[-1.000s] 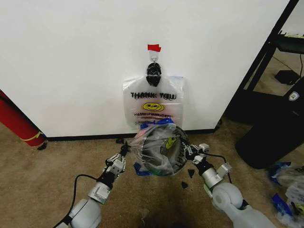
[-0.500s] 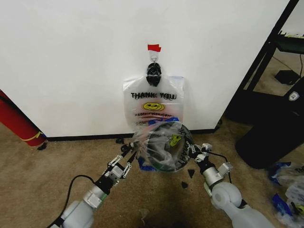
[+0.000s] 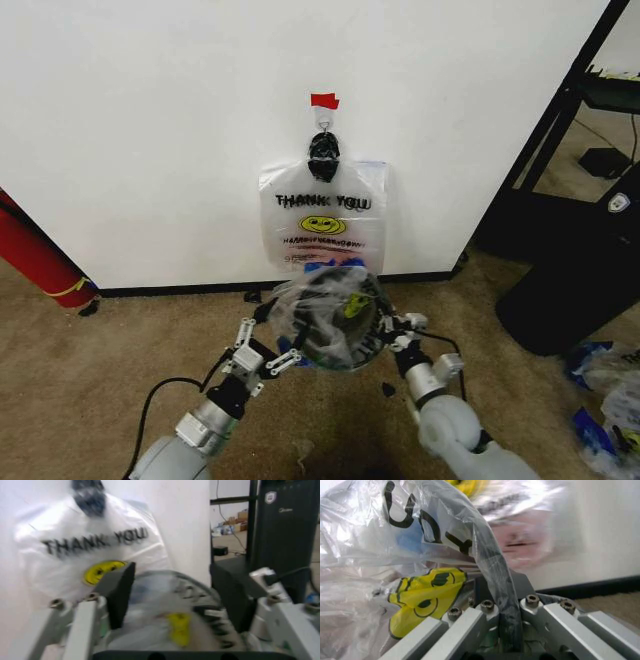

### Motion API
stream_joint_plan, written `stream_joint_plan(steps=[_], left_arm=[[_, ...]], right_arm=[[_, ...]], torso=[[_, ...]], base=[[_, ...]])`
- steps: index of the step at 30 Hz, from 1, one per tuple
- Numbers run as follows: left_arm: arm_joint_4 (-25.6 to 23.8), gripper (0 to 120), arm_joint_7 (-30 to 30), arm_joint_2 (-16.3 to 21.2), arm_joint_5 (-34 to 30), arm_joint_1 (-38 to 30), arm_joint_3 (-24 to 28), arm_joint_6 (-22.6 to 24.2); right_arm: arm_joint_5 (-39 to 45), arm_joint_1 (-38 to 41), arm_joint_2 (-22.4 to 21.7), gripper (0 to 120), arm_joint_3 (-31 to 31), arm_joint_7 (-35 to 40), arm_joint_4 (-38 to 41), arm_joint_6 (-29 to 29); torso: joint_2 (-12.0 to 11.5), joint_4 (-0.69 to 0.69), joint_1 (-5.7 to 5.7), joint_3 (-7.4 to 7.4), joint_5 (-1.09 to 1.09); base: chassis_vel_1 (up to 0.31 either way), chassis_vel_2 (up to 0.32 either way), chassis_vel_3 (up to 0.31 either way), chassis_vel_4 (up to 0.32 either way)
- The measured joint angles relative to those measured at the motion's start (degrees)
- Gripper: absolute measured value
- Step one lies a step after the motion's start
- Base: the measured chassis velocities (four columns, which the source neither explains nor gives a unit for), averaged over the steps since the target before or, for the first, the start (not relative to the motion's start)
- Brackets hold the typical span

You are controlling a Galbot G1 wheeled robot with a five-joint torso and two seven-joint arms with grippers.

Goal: Pick up the garbage bag from the wall and place it over the trash bin.

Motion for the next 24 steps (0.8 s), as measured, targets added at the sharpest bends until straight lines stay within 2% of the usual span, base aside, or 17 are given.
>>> stream_joint_plan(steps=[4,7,10,16,24], left_arm=[[0.1,46,-1.1,-1.5,-0.3,-0.6,2.5,3.1],[0.4,31,-3.3,-3.1,-0.3,-0.7,4.4,6.9],[0.9,25,-5.0,-4.3,0.0,-1.1,5.3,9.0],[2.4,0,-13.9,-7.7,1.4,-3.2,6.3,17.5],[4.2,0,-19.3,-11.4,2.1,-4.5,6.8,23.4]], right_arm=[[-3.0,0.3,1.0,0,-2.4,2.0,1.2,0.2],[-5.9,0.3,1.7,0,-3.8,3.7,1.5,0.8],[-7.8,0.3,2.0,0,-4.2,3.7,1.1,1.7],[-12.2,-0.3,2.2,0,-4.1,2.2,0.5,4.1],[-16.0,-0.9,2.5,0,-3.7,0.2,-0.2,6.8]], torso=[[0.0,0.0,0.0,0.0,0.0],[0.0,0.0,0.0,0.0,0.0],[0.0,0.0,0.0,0.0,0.0],[0.0,0.0,0.0,0.0,0.0],[0.0,0.0,0.0,0.0,0.0]], base=[[0.0,0.0,0.0,0.0],[0.0,0.0,0.0,0.0],[0.0,0.0,0.0,0.0],[0.0,0.0,0.0,0.0],[0.0,0.0,0.0,0.0]])
